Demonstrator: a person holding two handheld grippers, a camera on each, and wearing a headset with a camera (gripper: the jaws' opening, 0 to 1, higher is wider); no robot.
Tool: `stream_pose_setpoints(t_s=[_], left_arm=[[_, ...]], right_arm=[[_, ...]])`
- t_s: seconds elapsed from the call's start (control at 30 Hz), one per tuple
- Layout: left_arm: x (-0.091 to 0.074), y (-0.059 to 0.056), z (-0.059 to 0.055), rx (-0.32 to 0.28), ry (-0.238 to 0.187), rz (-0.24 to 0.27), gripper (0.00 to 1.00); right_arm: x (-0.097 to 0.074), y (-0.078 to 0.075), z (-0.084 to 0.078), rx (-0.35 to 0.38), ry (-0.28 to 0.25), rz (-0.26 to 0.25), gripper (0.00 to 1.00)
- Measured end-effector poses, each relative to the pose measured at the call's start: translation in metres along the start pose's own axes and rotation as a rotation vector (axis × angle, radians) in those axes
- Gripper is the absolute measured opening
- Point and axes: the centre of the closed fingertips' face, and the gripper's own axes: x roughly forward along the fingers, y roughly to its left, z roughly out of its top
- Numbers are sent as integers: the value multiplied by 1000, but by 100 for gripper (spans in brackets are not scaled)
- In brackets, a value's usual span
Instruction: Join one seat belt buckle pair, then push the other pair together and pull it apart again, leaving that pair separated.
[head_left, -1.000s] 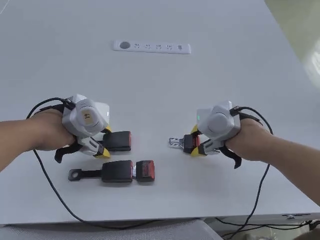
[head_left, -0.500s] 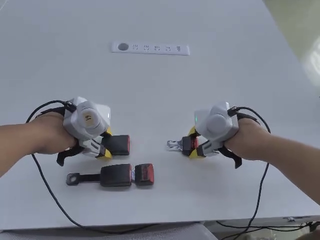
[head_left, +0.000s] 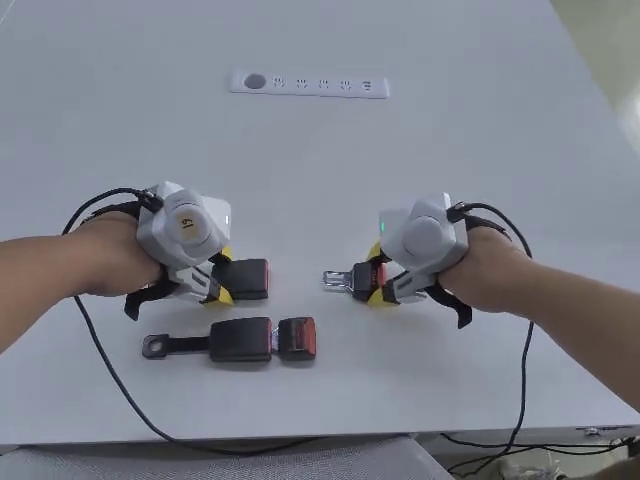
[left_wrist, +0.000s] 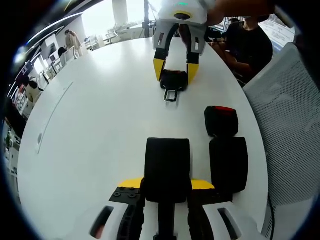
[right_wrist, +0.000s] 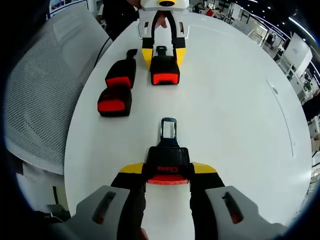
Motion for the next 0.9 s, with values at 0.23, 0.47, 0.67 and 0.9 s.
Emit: stream_pose_setpoints(t_s=[0.23,0.47,0.67,0.9], left_arm=[[0,0,0,-2,3,2,33],[0,0,0,-2,8,0,33],[0,0,1,1,10,-1,33],[1,0,0,1,13,-1,33]], right_arm=[[12,3,27,-6,-37,3,32],[20,1,42,1,-58,-7,32],[27,0,55,-18,-56,-11,32],[31,1,69,-83,-41,-13,32]])
